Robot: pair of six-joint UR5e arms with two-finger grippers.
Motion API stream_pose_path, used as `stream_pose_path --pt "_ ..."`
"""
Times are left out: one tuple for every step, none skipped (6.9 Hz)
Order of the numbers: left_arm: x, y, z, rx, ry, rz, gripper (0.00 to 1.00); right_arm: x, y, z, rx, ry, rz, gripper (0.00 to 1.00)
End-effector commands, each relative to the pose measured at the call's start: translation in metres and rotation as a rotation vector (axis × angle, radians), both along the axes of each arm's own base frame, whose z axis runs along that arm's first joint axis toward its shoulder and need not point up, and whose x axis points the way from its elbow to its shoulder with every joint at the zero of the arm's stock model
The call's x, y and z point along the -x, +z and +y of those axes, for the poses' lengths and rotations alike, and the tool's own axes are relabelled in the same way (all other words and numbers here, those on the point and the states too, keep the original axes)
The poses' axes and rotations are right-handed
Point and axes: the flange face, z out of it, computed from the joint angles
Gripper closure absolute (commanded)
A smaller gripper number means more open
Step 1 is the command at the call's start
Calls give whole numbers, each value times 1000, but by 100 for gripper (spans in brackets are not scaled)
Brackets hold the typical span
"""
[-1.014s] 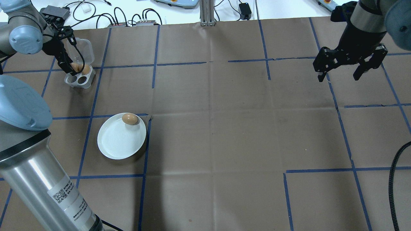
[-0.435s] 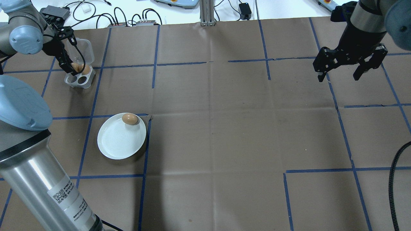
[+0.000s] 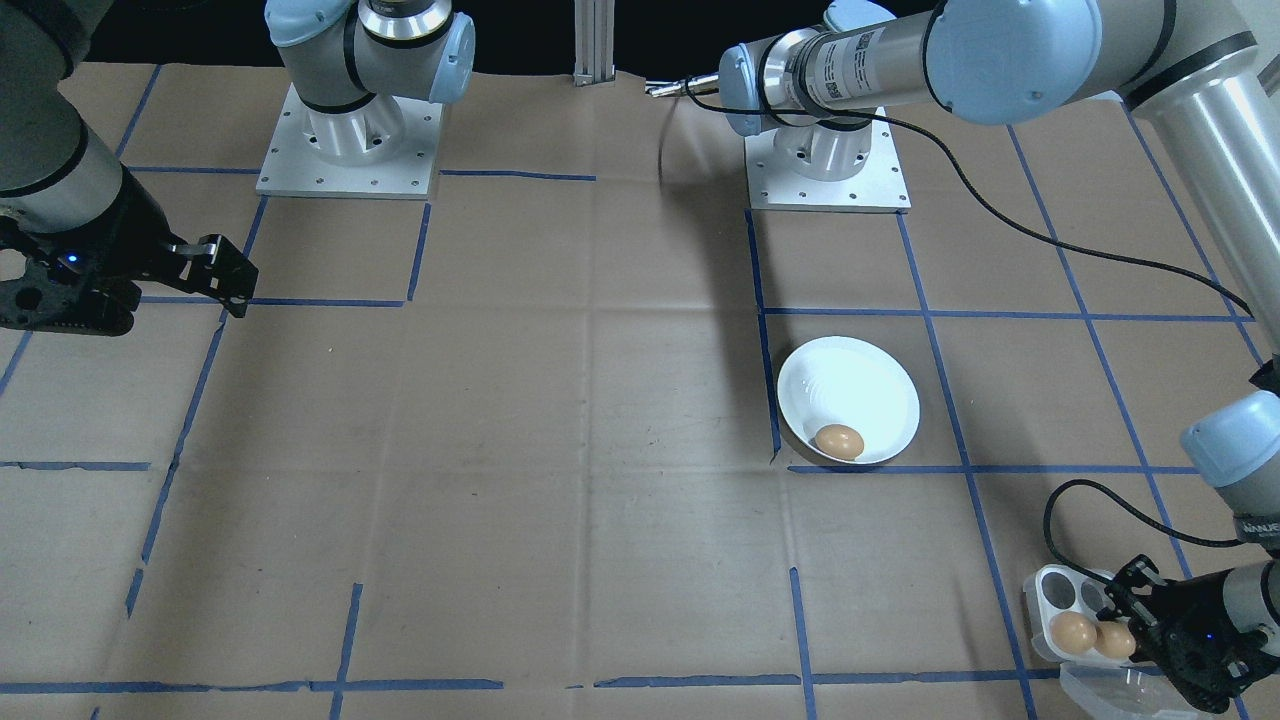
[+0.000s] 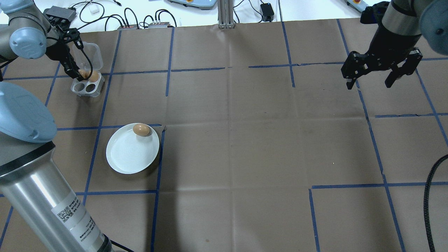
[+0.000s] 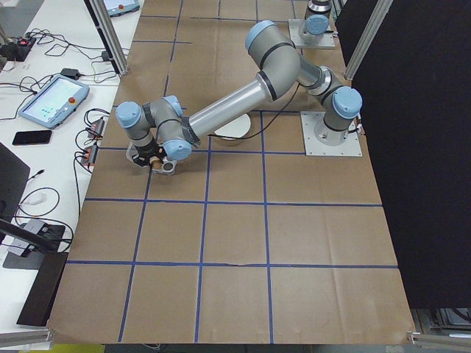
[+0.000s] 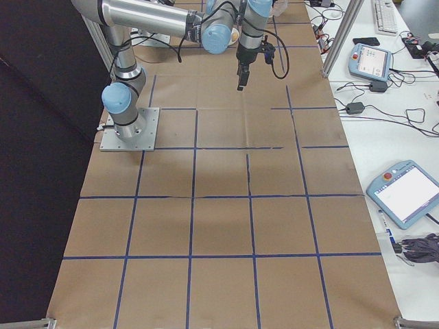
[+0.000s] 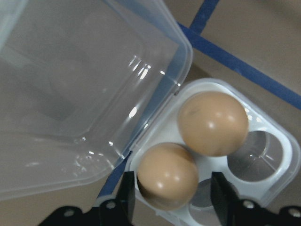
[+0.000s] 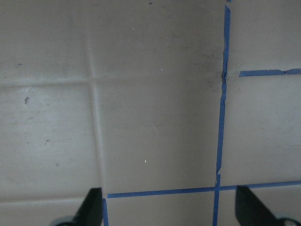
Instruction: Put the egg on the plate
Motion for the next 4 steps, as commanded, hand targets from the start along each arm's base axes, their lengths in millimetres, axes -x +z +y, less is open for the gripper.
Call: stream_pose_path --pt "0 2 0 0 2 -2 66 0 0 0 1 0 0 0" --pt "0 6 1 3 2 -4 68 0 0 0 0 0 0 0" --pt "0 12 1 8 2 -7 70 0 0 0 0 0 0 0" --pt "0 14 2 11 3 -9 72 0 0 0 0 0 0 0"
